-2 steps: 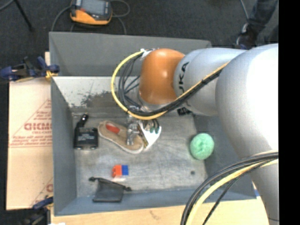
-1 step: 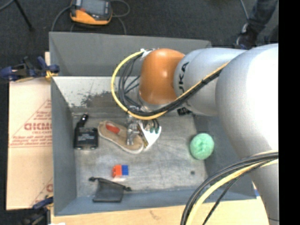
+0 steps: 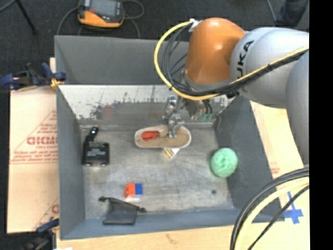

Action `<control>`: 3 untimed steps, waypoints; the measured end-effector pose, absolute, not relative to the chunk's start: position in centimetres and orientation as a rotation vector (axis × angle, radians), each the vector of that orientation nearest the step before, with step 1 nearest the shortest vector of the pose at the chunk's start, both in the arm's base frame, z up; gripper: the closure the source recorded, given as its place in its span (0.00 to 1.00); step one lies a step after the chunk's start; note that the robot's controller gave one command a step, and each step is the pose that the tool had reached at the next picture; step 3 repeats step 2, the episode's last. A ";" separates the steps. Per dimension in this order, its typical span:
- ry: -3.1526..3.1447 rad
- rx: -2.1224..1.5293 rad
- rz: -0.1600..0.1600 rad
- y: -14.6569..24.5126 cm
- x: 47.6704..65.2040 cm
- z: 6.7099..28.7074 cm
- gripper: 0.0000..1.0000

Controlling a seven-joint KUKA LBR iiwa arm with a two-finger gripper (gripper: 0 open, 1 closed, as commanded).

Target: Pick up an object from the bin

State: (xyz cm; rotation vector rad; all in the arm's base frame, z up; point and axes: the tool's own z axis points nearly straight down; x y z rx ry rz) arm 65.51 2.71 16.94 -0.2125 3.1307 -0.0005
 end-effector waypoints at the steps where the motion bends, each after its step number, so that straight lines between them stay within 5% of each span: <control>1: 3.131 -0.211 0.001 2.7 65.5 16.9 1.00; 2: 3.131 -0.209 0.001 2.6 64.6 22.9 1.00; 3: 3.131 -0.209 0.001 2.6 64.6 22.9 1.00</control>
Offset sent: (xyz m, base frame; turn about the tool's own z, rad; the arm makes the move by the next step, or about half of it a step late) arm -0.0099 -0.0003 0.0589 -0.0031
